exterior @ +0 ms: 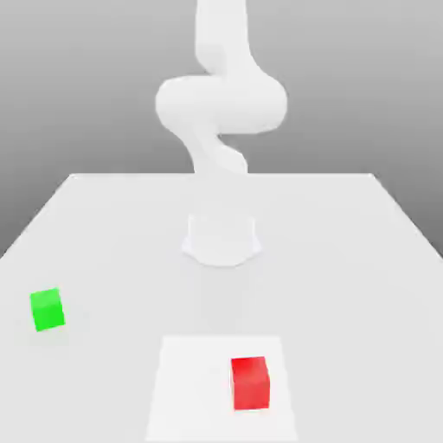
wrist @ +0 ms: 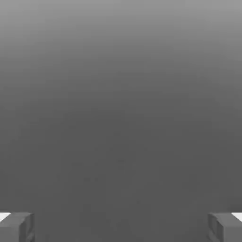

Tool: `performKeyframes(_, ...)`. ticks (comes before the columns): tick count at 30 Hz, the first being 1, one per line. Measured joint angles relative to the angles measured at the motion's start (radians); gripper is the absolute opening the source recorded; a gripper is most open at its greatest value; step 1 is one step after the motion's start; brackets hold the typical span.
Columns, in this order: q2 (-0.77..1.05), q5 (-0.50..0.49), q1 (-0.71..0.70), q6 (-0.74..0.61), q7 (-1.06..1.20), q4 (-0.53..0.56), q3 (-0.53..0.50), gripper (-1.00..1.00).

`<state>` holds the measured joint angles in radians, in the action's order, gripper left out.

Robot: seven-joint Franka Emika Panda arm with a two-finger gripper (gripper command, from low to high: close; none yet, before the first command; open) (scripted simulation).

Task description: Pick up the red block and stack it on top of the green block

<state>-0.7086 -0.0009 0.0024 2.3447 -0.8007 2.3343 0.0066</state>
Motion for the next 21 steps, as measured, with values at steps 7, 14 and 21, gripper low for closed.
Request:
performKeyframes(7, 0.260, -0.004, 0.008, 0.127, -0.003, 0.098, 0.019, 0.00)
performKeyframes(14, 0.514, -0.008, 0.015, 0.252, -0.006, 0.193, 0.037, 0.00)
performKeyframes(21, 0.768, -0.013, 0.032, 0.375, -0.010, 0.288, 0.048, 0.00)
